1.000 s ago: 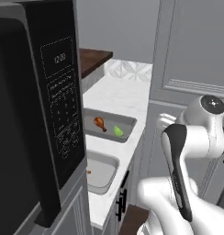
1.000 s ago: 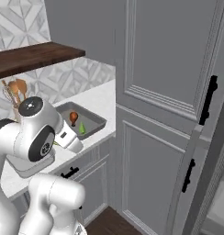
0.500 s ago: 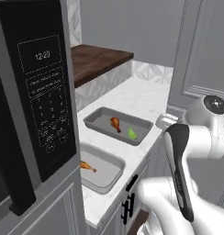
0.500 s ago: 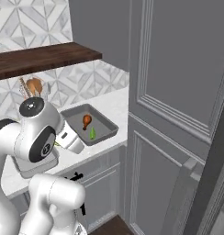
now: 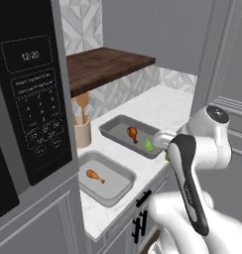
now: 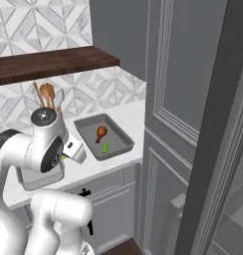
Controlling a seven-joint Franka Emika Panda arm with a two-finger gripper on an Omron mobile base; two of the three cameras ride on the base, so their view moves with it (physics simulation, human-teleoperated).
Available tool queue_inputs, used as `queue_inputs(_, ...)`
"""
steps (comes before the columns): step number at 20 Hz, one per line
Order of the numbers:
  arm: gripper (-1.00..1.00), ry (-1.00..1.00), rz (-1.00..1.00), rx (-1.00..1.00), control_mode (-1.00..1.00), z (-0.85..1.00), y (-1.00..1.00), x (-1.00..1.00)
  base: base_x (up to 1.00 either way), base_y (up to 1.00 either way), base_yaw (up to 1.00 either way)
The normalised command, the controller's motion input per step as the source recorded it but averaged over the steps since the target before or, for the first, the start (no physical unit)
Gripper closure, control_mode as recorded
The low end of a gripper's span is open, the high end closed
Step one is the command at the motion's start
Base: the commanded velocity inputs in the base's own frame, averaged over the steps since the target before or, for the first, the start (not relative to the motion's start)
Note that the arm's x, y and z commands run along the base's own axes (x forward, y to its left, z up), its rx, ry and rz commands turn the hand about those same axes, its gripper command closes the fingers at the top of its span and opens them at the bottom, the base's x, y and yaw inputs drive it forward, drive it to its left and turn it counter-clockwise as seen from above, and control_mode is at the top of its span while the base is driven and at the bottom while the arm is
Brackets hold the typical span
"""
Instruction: Place one lemon wedge and one chicken drumstick in each tupperware on the nearby counter, to pack two identical lunches.
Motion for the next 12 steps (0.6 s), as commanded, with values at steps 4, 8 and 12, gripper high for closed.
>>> queue_inputs(4,1.00,0.12,0.39,0.00,-1.00,-0.53,1.00,0.65,0.00,0.00,0.00)
queue_inputs(8,1.00,0.23,0.30,0.00,-1.00,-0.41,1.00,0.68,0.00,0.00,0.00)
queue_inputs(12,1.00,0.19,0.22,0.00,-1.00,-0.46,0.92,0.56,0.00,0.00,0.00)
